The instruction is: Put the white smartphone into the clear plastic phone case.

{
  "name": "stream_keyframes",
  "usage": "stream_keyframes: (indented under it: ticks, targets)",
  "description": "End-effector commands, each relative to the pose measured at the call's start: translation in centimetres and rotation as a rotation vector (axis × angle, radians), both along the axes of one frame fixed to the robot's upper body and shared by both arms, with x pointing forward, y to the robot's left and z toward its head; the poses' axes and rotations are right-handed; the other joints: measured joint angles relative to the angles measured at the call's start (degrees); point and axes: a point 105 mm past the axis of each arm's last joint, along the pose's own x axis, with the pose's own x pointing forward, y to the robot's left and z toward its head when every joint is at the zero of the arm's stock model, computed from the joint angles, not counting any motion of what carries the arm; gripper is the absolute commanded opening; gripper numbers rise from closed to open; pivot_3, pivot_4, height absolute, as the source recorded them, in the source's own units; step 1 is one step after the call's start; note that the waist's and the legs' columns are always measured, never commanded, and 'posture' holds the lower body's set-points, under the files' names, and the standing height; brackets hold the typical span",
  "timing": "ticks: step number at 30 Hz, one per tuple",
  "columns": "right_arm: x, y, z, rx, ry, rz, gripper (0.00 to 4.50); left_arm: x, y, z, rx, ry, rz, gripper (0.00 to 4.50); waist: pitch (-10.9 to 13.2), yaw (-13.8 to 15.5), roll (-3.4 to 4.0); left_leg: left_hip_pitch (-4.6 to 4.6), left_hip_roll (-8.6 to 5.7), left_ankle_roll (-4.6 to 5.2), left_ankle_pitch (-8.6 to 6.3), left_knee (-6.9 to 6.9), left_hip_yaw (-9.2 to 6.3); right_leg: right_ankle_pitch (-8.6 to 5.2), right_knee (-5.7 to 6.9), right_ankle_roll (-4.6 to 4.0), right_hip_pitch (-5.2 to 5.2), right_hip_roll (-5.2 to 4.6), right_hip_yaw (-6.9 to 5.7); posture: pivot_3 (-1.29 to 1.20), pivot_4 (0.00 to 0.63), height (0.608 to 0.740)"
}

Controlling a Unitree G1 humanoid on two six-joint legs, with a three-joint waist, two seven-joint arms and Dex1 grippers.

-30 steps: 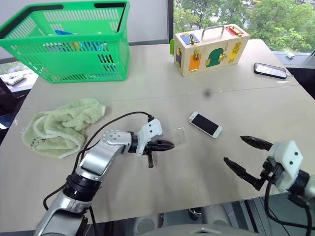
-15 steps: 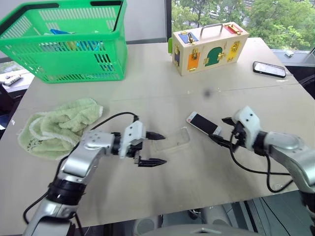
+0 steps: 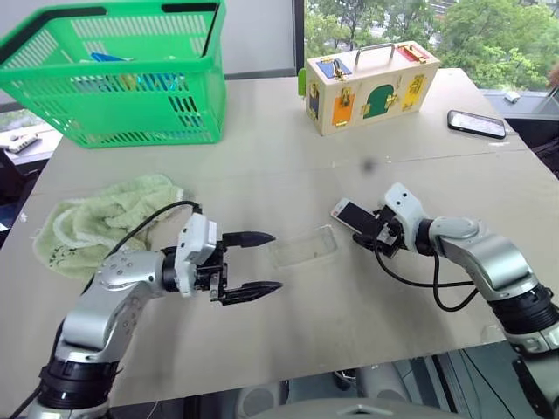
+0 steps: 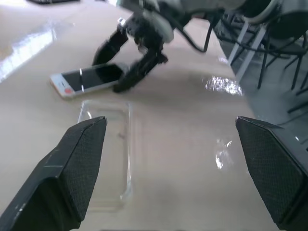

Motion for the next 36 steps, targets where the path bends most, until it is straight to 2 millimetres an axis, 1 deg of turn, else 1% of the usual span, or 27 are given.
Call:
stream_keyframes:
  ticks: [1, 5, 7, 10, 11, 13, 14, 15, 16, 18, 20, 22, 23, 24, 26, 27, 29, 31, 32, 34, 36]
  targets:
    - [-0.8, -1.4, -2.7, -0.072, 0.102, -0.013, 4.25, -0.4, 0.2, 1.1, -0.03, -0.039, 0.043, 4.5, 0.0, 0.1, -0.01, 0.02, 0.01, 0.0, 0.0, 0.01, -0.01, 0.0, 0.0, 0.0, 0.04, 0.0, -0.02, 0.0, 0.15, 0.74]
    - [-1.0, -2.0, -3.3, -0.092, 0.113, -0.004, 2.93, -0.2, 0.7, 1.2, -0.074, -0.037, 0.135, 4.5, -0.1, 0.1, -0.09, 0.02, 0.0, 0.0, 0.0, 0.02, -0.06, -0.01, -0.02, 0.0, 0.04, -0.03, -0.01, 0.0, 0.15, 0.74]
    - [-0.8, -2.2, -3.0, -0.086, 0.094, 0.003, 2.93, -0.6, 0.7, 0.9, -0.075, -0.035, 0.161, 4.5, -0.2, 0.1, -0.16, 0.02, 0.0, 0.0, 0.0, 0.02, -0.06, -0.01, -0.02, 0.0, 0.05, -0.03, -0.01, 0.0, 0.15, 0.74]
    - [-0.5, -2.0, -2.0, -0.04, 0.041, 0.026, 2.93, -1.1, 0.6, 0.7, -0.081, -0.013, 0.174, 4.5, -0.2, 0.2, -0.17, 0.02, 0.0, -0.01, 0.0, 0.01, -0.05, -0.01, -0.04, 0.0, 0.05, -0.05, 0.0, 0.0, 0.15, 0.74]
    - [-0.4, -1.7, -1.3, -0.006, 0.018, 0.04, 2.93, -1.2, 0.7, 0.5, -0.075, -0.009, 0.182, 4.5, -0.2, 0.2, -0.16, 0.01, 0.0, -0.01, 0.0, 0.02, -0.05, -0.01, -0.04, 0.0, 0.05, -0.05, -0.01, 0.0, 0.15, 0.74]
    - [-0.8, -0.3, 1.7, 0.08, -0.078, 0.174, 2.93, -1.7, 1.4, -0.5, -0.089, -0.002, 0.21, 4.5, -0.2, 0.1, -0.14, 0.0, 0.0, -0.01, 0.0, 0.02, -0.05, -0.01, -0.04, 0.0, 0.04, -0.05, -0.01, 0.0, 0.15, 0.74]
    - [-1.2, 0.2, 2.8, 0.11, -0.1, 0.225, 2.92, -2.1, 1.7, -1.1, -0.076, 0.005, 0.215, 4.5, -0.1, 0.0, -0.11, 0.01, 0.01, -0.01, -0.01, 0.02, -0.04, -0.01, -0.04, 0.0, 0.03, -0.05, 0.01, 0.0, 0.15, 0.74]
    - [-1.5, 1.0, 3.7, 0.126, -0.111, 0.278, 2.92, -2.3, 2.1, -1.6, -0.06, 0.013, 0.219, 4.5, -0.1, -0.1, -0.07, 0.0, 0.01, -0.01, -0.01, 0.02, -0.03, -0.01, -0.04, 0.0, 0.01, -0.05, 0.02, 0.0, 0.15, 0.74]
    - [-1.7, 1.5, 4.1, 0.131, -0.111, 0.312, 2.92, -2.4, 2.3, -2.0, -0.047, 0.016, 0.221, 4.5, 0.0, -0.3, -0.03, -0.05, 0.01, -0.01, -0.01, 0.0, 0.0, -0.01, -0.04, 0.0, -0.08, -0.03, 0.03, 0.0, 0.15, 0.74]
    - [-2.3, 2.6, 4.7, 0.105, -0.108, 0.398, 2.92, -2.5, 2.8, -2.6, -0.026, 0.02, 0.225, 4.5, 0.0, -0.4, 0.04, -0.11, 0.03, -0.01, -0.01, -0.02, 0.05, -0.01, -0.01, 0.0, -0.23, 0.03, 0.06, 0.0, 0.15, 0.74]
    - [-2.7, 3.7, 4.4, 0.021, -0.105, 0.492, 2.92, -2.4, 3.2, -3.1, -0.017, 0.026, 0.228, 4.5, 0.1, -0.5, 0.09, -0.1, 0.08, -0.01, -0.01, -0.02, 0.0, -0.01, 0.03, -0.01, -0.25, 0.09, 0.02, 0.0, 0.15, 0.74]
    - [-2.8, 4.4, 4.0, -0.062, -0.111, 0.558, 2.92, -2.5, 3.4, -3.4, -0.008, 0.032, 0.223, 4.5, 0.1, -0.5, 0.09, -0.08, 0.13, -0.01, -0.01, -0.02, -0.04, -0.01, 0.06, -0.02, -0.25, 0.1, -0.06, 0.0, 0.15, 0.74]
    - [-2.6, 4.8, 3.9, -0.083, -0.114, 0.575, 2.72, -2.5, 3.5, -3.6, -0.005, 0.035, 0.219, 4.5, 0.1, -0.5, 0.09, -0.08, 0.13, -0.02, -0.01, -0.02, -0.05, -0.01, 0.06, -0.02, -0.25, 0.1, -0.06, 0.0, 0.15, 0.74]
    - [-2.4, 5.2, 3.7, -0.1, -0.116, 0.589, 2.33, -2.5, 3.6, -3.7, -0.002, 0.038, 0.217, 4.5, 0.1, -0.5, 0.09, -0.09, 0.14, -0.02, -0.01, -0.03, -0.07, -0.01, 0.06, -0.02, -0.27, 0.09, -0.06, 0.0, 0.15, 0.74]
    - [-1.9, 5.5, 3.2, -0.149, -0.12, 0.607, 1.41, -2.6, 3.9, -3.9, 0.005, 0.041, 0.215, 4.5, 0.1, -0.4, 0.1, -0.12, 0.13, -0.02, -0.01, -0.03, -0.02, -0.01, 0.05, -0.03, -0.28, 0.05, -0.04, 0.0, 0.15, 0.74]
    - [-1.8, 5.6, 3.0, -0.172, -0.123, 0.614, 0.82, -2.6, 4.0, -3.9, 0.008, 0.041, 0.215, 4.5, 0.1, -0.3, 0.1, -0.18, 0.12, -0.02, -0.01, -0.03, 0.04, -0.02, 0.05, -0.03, -0.35, 0.02, 0.0, 0.0, 0.15, 0.74]
    - [-1.4, 5.5, 2.3, -0.225, -0.122, 0.628, 0.06, -2.7, 4.1, -4.0, 0.011, 0.039, 0.216, 4.5, 0.1, -0.1, 0.1, -0.26, 0.11, -0.02, -0.01, -0.02, 0.07, -0.01, 0.02, -0.02, -0.4, -0.04, 0.01, 0.0, 0.15, 0.74]
    - [-1.3, 5.5, 2.1, -0.245, -0.123, 0.646, 0.06, -2.8, 4.2, -4.0, 0.011, 0.037, 0.223, 4.5, 0.0, -0.1, 0.08, -0.27, 0.1, -0.02, -0.01, -0.03, 0.12, -0.01, -0.01, -0.02, -0.4, -0.09, 0.03, 0.0, 0.15, 0.74]
    - [-1.2, 5.7, 2.3, -0.238, -0.131, 0.654, 0.06, -2.9, 4.2, -4.0, 0.012, 0.036, 0.225, 4.5, 0.0, -0.1, 0.07, -0.27, 0.1, -0.02, -0.01, -0.02, 0.11, -0.01, -0.02, -0.02, -0.4, -0.09, 0.03, 0.0, 0.15, 0.74]
    - [-1.0, 6.2, 3.4, -0.173, -0.133, 0.641, 0.06, -3.1, 4.2, -4.0, 0.011, 0.034, 0.235, 4.5, 0.0, -0.1, 0.08, -0.27, 0.1, -0.02, -0.01, -0.03, 0.11, -0.01, -0.02, -0.02, -0.4, -0.09, 0.02, 0.0, 0.15, 0.74]
    - [-1.4, 6.6, 4.7, -0.107, -0.123, 0.659, 0.06, -3.2, 4.2, -4.1, 0.008, 0.035, 0.243, 4.5, 0.1, -0.1, 0.1, -0.26, 0.11, -0.02, -0.01, -0.03, 0.08, -0.01, 0.0, -0.02, -0.41, -0.06, 0.0, 0.0, 0.15, 0.74]
